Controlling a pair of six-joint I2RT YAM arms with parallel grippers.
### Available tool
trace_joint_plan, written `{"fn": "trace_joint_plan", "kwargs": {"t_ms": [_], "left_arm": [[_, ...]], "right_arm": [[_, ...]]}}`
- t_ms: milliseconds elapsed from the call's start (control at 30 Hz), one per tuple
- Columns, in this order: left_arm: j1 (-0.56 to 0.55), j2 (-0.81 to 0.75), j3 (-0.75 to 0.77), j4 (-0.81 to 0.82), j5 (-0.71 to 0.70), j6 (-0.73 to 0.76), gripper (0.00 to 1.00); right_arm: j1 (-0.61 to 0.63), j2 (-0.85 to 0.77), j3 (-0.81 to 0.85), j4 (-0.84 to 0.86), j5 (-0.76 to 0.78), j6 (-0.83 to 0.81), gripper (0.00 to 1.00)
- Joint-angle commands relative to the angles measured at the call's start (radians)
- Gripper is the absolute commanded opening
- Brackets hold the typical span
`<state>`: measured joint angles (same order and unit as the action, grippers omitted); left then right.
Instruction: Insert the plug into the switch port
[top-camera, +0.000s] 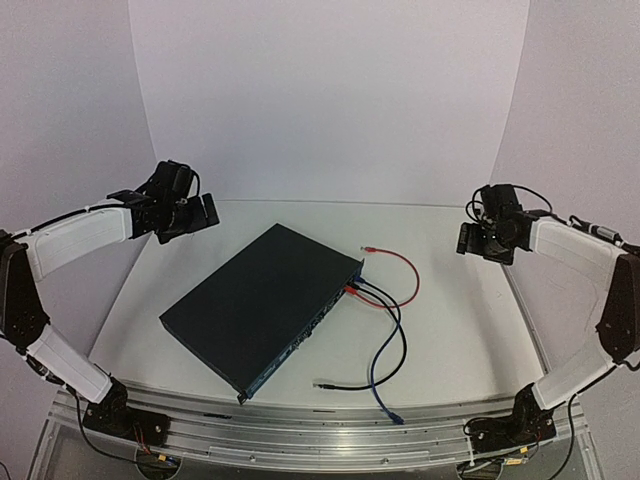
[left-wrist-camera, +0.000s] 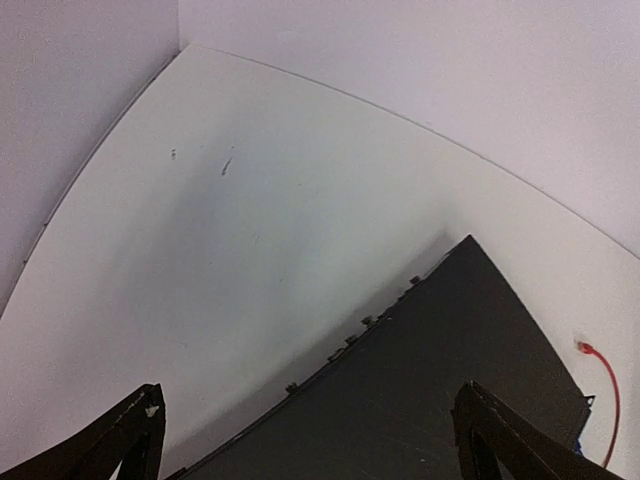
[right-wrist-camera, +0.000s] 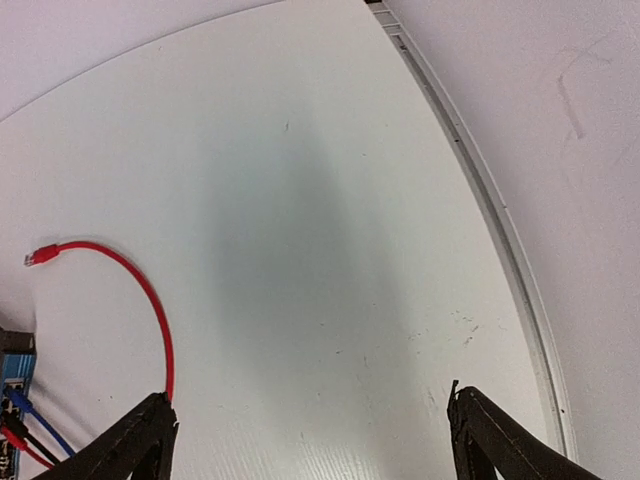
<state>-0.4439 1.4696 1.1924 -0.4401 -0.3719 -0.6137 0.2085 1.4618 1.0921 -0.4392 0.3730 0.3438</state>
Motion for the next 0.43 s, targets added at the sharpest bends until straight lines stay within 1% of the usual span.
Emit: {"fn": "trace_joint_plan", "kwargs": {"t_ms": [0, 167, 400], "left_arm": [[0.001, -0.023, -0.027, -0.077, -0.114, -0.125, 1.00], [0.001, -0.057, -0.060, -0.052, -0.108, -0.134, 1.00], [0.001, -0.060, -0.071, -0.054, -0.115, -0.136, 1.00]], "right_arm": [[0.011, -0.079, -0.041, -0.004, 0.123, 0.039, 0.92], [0.011, -0.100, -0.060, -0.006, 0.111, 0.051, 0.93], [0.011, -0.107, -0.066, -0.006, 0.095, 0.068, 0.93]]}}
